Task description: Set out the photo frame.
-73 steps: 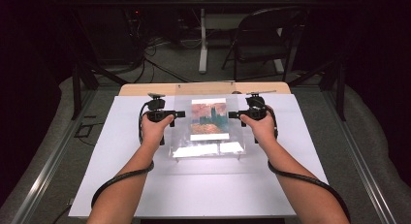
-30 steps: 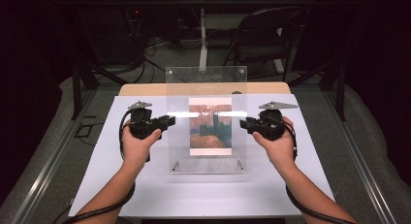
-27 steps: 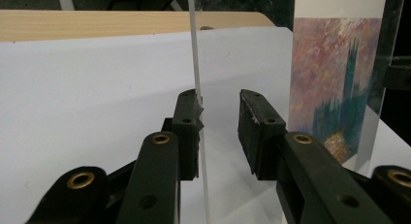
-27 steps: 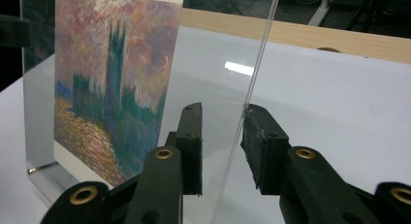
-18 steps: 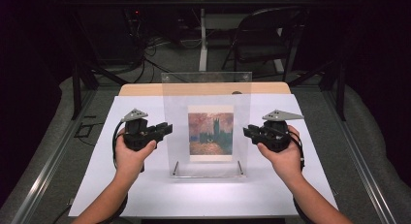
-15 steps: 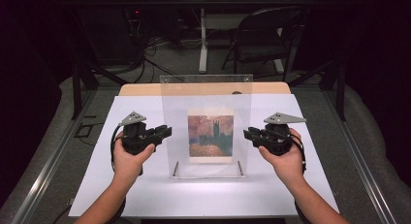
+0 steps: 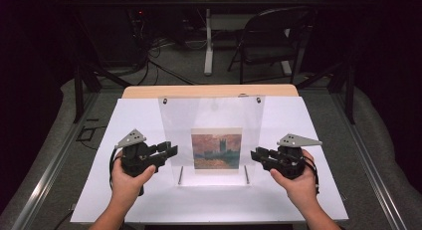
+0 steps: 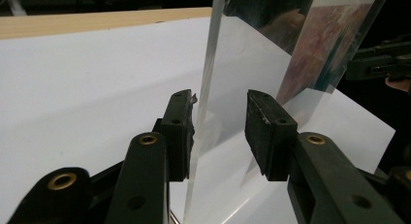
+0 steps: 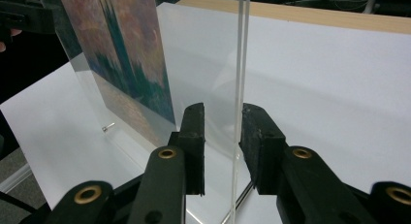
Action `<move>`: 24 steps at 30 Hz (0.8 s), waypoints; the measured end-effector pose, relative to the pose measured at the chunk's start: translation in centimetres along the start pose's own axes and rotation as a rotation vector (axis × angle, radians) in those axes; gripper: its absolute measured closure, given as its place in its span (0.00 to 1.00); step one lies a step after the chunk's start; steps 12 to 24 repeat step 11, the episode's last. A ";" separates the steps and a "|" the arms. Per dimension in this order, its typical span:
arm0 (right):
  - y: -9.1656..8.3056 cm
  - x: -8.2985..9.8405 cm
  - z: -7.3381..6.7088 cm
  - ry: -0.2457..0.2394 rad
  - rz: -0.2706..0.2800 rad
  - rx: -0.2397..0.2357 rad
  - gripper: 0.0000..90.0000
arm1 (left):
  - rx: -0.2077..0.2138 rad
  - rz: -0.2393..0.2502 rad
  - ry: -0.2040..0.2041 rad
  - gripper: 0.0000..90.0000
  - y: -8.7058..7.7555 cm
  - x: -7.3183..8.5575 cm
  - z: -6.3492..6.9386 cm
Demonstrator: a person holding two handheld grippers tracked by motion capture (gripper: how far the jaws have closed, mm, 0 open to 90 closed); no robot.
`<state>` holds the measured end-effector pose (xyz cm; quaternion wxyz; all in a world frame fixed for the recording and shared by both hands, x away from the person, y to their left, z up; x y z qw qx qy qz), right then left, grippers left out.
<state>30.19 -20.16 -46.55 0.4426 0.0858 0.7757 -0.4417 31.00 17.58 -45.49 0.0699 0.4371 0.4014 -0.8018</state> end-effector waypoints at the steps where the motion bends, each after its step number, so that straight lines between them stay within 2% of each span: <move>1: 0.0 0.2 0.0 0.001 -0.002 0.002 0.78 | 0.002 -0.002 -0.005 0.69 0.0 0.2 0.0; 4: -0.1 0.5 0.0 -0.004 0.006 0.012 0.78 | -0.005 -0.005 -0.013 0.69 0.0 0.6 -0.1; 5: -0.2 0.8 0.1 0.002 0.003 0.014 0.77 | -0.018 -0.003 -0.019 0.69 -0.1 0.9 -0.1; 11: -0.4 2.0 0.3 0.006 -0.001 0.010 0.69 | -0.033 0.003 -0.025 0.63 -0.3 1.9 -0.4; 24: -0.4 2.0 0.3 0.006 -0.001 0.010 0.69 | -0.033 0.003 -0.025 0.63 -0.3 1.9 -0.4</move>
Point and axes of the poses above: each handheld gripper's, and its own axes: y roughly forward along the jaws, x roughly out of its underside, z roughly to its right, the point moved 2 cm from there along y, roughly forward along the jaws, and after that the axes turned 10 degrees about -z, right-handed, at the moved point
